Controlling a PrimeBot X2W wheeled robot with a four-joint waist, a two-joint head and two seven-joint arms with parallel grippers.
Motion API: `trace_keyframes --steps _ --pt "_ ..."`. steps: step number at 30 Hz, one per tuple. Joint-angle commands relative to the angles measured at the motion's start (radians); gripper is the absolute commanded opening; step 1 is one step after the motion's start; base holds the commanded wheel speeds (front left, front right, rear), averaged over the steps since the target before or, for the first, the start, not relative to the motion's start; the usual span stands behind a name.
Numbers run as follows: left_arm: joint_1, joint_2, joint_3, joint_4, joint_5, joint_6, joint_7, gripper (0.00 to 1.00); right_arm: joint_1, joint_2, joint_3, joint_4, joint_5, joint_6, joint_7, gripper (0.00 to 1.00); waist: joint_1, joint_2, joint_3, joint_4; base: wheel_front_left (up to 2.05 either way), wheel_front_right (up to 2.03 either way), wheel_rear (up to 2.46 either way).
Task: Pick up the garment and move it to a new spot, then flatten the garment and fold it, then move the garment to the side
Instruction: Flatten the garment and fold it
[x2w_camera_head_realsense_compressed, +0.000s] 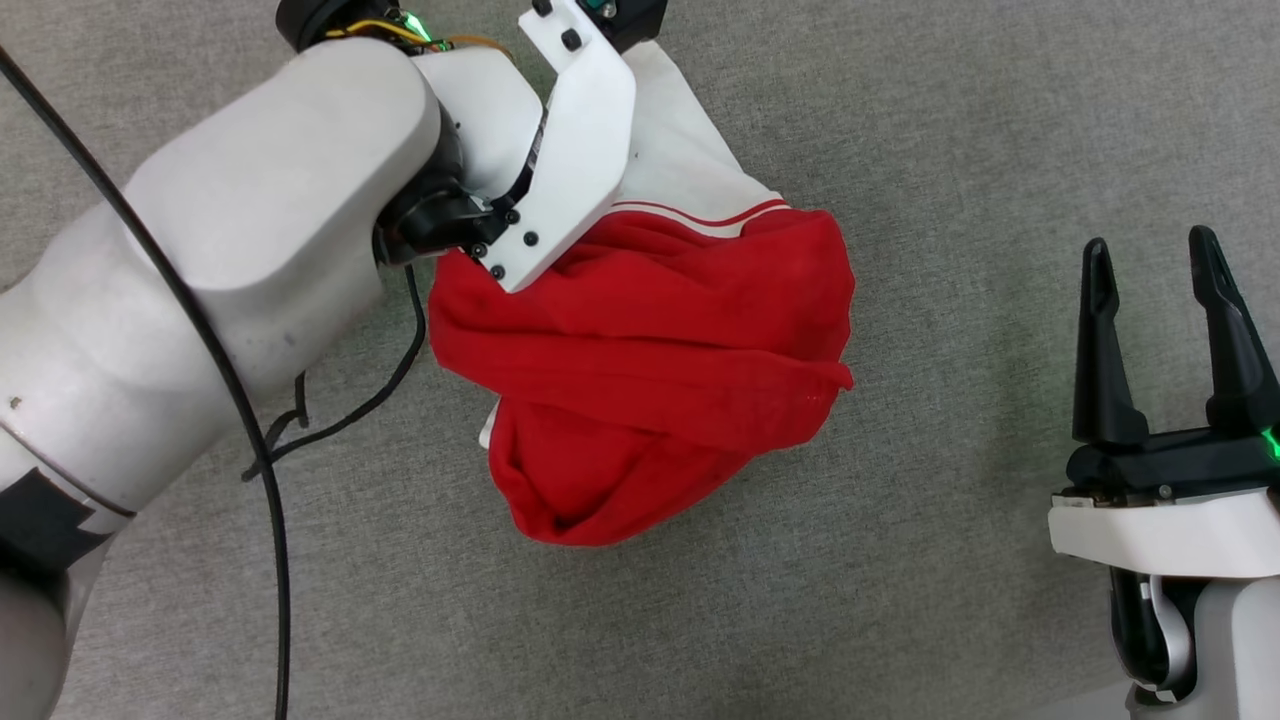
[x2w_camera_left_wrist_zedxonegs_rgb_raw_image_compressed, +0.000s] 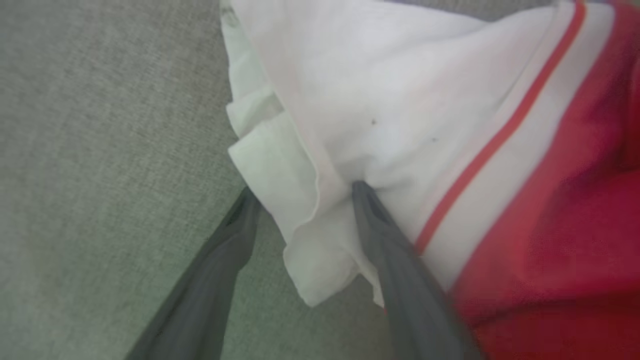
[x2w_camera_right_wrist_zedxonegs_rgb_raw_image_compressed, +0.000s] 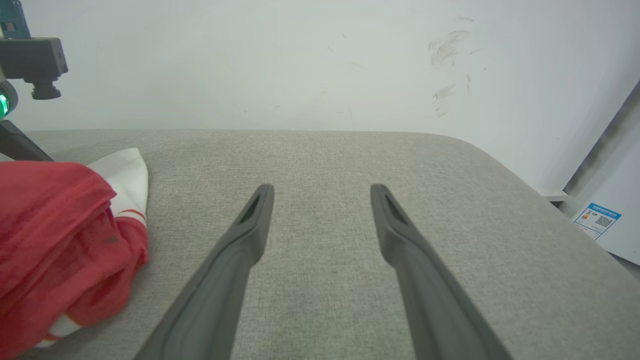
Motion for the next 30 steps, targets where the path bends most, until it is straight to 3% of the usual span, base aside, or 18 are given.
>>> trace_keyframes --steps 1,8,13,17,25,30 --pt "0.039 0.004 -0.042 0.006 0.008 0.0 -0.013 0.0 -0.01 0.001 -0.007 0.003 0.004 0.0 -0.002 1.0 0.0 0.0 -0.006 0.007 0.0 0.0 0.0" --pt "-0.01 0.007 -0.035 -0.065 0.012 0.0 -0.195 0.0 0.013 0.002 -0.012 0.014 -0.012 0.0 -0.002 1.0 0.0 0.0 -0.084 0.067 0.0 0.0 0.0" --pt "0.035 0.055 -0.012 -0.099 -0.017 0.0 -0.352 0.0 0.04 0.001 -0.02 0.022 -0.033 0.0 -0.002 1.0 0.0 0.0 -0.154 0.132 0.0 0.0 0.0" --pt "0.099 0.126 0.023 -0.113 -0.034 0.017 -0.452 0.0 0.066 0.001 -0.017 0.03 -0.049 0.0 -0.002 1.0 0.0 0.0 -0.202 0.183 0.0 0.0 0.0" --pt "0.324 0.317 0.054 -0.131 -0.095 0.111 -0.586 0.0 0.1 0.001 -0.008 0.043 -0.061 0.0 -0.002 1.0 0.0 0.0 -0.258 0.232 0.0 0.0 0.0" --pt "0.45 0.38 0.057 -0.112 -0.151 0.153 -0.636 0.0 0.115 0.001 -0.006 0.046 -0.067 0.0 -0.002 1.0 0.0 0.0 -0.267 0.238 0.0 0.0 0.0"
